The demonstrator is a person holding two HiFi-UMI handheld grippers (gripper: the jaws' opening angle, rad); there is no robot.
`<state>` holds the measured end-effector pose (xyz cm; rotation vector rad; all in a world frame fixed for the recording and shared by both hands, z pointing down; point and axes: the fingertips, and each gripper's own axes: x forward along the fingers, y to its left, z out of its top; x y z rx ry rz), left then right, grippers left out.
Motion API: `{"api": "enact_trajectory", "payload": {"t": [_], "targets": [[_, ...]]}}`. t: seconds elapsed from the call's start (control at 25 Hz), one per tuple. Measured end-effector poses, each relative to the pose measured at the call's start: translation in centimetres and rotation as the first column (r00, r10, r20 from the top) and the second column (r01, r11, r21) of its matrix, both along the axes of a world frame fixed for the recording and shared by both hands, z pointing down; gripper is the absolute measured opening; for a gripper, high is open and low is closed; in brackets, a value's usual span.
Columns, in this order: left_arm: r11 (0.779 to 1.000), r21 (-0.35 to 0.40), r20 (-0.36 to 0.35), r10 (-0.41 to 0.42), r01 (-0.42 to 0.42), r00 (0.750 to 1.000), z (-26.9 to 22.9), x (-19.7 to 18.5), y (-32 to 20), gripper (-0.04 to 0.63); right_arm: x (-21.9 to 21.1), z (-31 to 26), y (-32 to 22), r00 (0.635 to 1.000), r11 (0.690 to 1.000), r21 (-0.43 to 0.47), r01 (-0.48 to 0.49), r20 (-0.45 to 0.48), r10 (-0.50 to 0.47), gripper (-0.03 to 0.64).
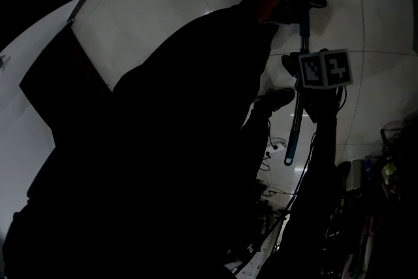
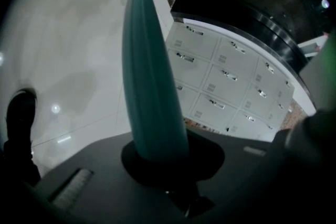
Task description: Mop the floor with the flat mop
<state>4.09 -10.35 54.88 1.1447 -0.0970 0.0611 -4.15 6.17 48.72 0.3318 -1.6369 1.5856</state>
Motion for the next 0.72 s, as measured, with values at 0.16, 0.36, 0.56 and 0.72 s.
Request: {"api": "enact_trajectory", "payload": {"t": [0.16,0.36,0.56,0.72], "targets": [[1.0,0.01,0.012,0.022,-0.022,1.0,-2.5,0.6,5.2,0.051,0.6,-2.3,5.3,1.0,1.0,-0.002,0.0,0.005,0.0,0.107],[0.999,-0.008,0.024,0.033,-0.032,0.999,-4.9,1.6,14.3,0.051,1.7,-5.3,14.4,1.0,1.0,-0.018,-0.001,0.017,0.001,0.107],[0.999,-0.036,0.029,0.037,-0.036,0.999,-6.5,3.2,24.0,0.051,3.4,-7.5,23.5,1.0,0.999,-0.028,0.02,0.02,-0.02,0.107],[0.998,-0.056,0.038,0.045,-0.043,0.998,-6.7,4.6,31.0,0.052,4.1,-9.0,29.5,0.999,0.999,-0.042,0.003,0.048,-0.001,0.107]]}}
